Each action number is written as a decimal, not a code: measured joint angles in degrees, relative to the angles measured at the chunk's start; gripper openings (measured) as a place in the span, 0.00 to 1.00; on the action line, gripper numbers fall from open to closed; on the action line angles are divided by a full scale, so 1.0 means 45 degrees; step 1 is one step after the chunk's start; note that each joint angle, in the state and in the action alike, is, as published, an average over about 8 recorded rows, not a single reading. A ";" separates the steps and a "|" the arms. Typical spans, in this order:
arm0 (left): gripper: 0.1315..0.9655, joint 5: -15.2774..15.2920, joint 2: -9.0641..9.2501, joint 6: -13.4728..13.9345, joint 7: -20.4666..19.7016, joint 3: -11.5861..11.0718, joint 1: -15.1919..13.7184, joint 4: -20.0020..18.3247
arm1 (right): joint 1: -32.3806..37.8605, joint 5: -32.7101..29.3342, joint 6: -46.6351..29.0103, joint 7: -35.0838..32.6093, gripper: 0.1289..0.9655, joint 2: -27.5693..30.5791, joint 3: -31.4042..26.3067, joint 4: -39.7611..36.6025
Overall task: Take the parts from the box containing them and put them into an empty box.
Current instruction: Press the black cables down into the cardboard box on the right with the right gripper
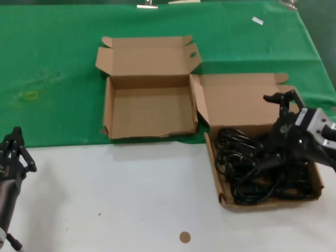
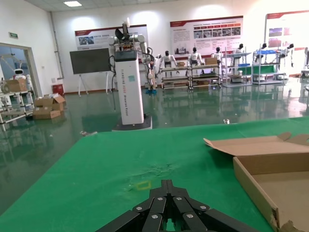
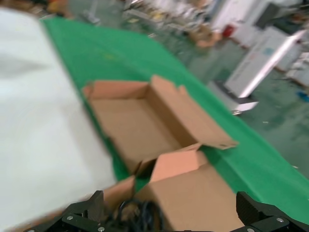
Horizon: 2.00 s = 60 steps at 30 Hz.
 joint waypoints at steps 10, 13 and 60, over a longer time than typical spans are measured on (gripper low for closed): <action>0.01 0.0000 0.0000 0.0000 0.0000 0.0000 0.0000 0.0000 | 0.0282 -0.5064 -0.3843 0.3100 1.00 0.0766 0.0764 -0.0248; 0.01 0.0000 0.0000 0.0000 0.0000 0.0000 0.0000 0.0000 | -0.0156 -0.5875 -0.4961 0.3184 1.00 0.0775 0.1625 -0.0448; 0.01 0.0001 0.0000 0.0000 -0.0001 0.0000 0.0000 0.0000 | -0.1962 -1.0823 -1.1429 0.1602 0.30 -0.3174 0.7807 -0.2617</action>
